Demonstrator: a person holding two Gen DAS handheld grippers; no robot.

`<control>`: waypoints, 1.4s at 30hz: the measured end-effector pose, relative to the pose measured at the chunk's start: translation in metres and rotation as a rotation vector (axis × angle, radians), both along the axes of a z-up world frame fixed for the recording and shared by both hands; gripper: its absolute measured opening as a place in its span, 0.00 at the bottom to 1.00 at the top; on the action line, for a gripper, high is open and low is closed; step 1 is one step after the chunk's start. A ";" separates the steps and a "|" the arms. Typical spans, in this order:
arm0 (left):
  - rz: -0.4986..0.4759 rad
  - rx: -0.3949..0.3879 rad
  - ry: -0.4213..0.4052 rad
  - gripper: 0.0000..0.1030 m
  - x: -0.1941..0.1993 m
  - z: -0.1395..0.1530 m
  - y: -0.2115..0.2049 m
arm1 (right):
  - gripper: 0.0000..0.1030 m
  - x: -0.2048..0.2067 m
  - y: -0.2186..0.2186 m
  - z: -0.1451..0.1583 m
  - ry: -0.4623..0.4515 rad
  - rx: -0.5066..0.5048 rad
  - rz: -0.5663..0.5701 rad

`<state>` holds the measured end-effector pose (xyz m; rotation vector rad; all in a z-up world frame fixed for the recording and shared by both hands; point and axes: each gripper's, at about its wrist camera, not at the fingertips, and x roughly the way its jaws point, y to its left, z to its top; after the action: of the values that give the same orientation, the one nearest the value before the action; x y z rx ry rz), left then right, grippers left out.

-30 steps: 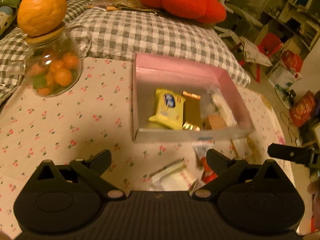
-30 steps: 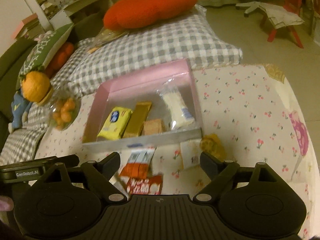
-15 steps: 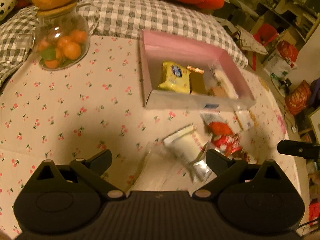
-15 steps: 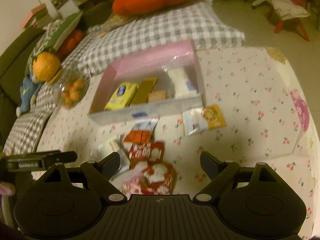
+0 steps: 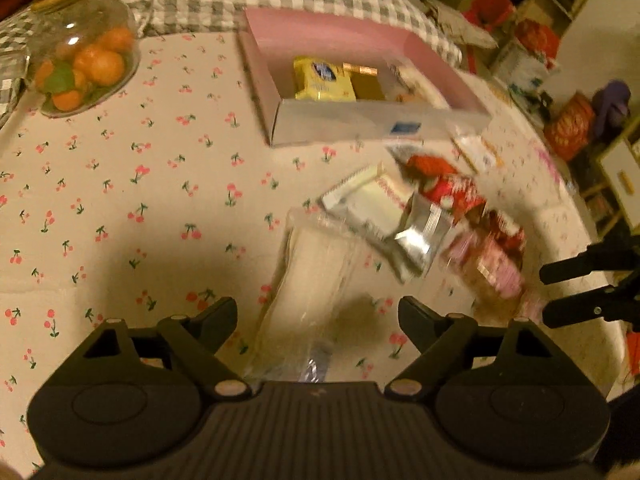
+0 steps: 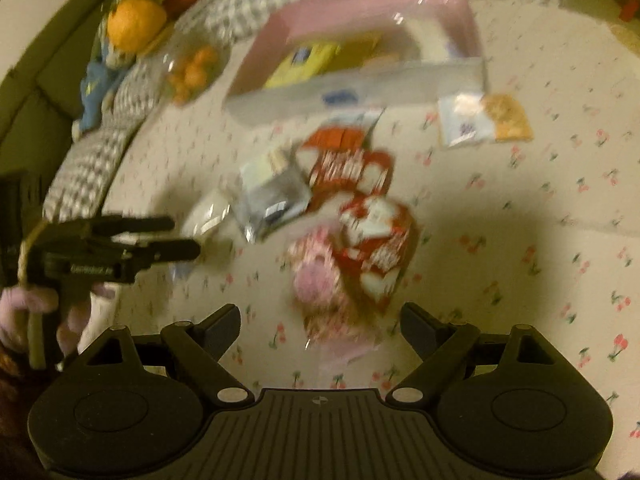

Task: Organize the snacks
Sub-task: 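Withdraw both tools and move them toward the remaining snack pile, then grasp a translucent white bag with the left tool while the right tool grasps the pink packet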

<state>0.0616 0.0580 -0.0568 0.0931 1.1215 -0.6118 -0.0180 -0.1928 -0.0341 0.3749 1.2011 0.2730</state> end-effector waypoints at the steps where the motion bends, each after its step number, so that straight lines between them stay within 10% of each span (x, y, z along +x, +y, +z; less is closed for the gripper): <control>1: -0.009 0.011 0.004 0.80 0.000 -0.002 0.000 | 0.86 0.000 0.003 -0.002 0.006 -0.005 0.008; 16: -0.038 0.103 -0.067 0.66 -0.005 -0.006 -0.009 | 0.84 -0.003 0.055 -0.010 -0.098 -0.195 0.041; 27: -0.054 0.179 -0.132 0.46 -0.010 -0.005 -0.013 | 0.40 -0.003 0.088 -0.016 -0.186 -0.421 0.104; 42: 0.028 0.051 -0.025 0.27 0.000 0.004 0.002 | 0.31 0.005 0.073 -0.004 -0.150 -0.238 0.019</control>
<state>0.0615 0.0603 -0.0527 0.1280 1.1128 -0.5562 -0.0133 -0.1196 -0.0383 0.1337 1.0759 0.1687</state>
